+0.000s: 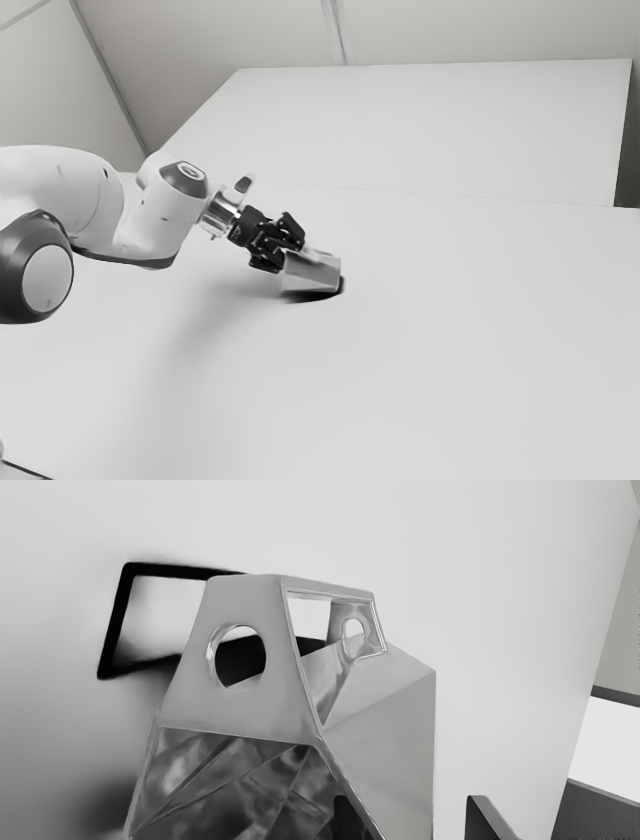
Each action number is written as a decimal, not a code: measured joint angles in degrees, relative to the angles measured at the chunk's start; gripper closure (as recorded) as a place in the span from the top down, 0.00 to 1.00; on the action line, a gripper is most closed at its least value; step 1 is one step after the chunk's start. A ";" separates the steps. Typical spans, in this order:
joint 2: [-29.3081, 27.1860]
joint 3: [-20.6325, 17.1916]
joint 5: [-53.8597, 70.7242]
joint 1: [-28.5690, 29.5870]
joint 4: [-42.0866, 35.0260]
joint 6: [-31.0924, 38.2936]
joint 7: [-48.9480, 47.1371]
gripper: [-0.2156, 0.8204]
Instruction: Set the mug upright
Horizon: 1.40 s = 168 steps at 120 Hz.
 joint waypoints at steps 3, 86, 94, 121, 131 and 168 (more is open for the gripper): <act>-0.02 -0.05 -0.09 0.00 -0.01 0.00 0.02 0.28; -1.08 -0.41 -0.45 -0.27 0.39 0.46 -0.95 0.04; -1.56 -0.37 0.35 -0.29 0.40 0.74 -1.12 0.04; -5.22 -0.32 10.27 -1.70 0.27 6.59 -3.42 0.03; -6.26 -0.29 15.33 -2.77 0.24 9.43 -5.77 0.03; -9.09 -0.24 33.28 -5.63 -1.24 12.31 -20.84 0.03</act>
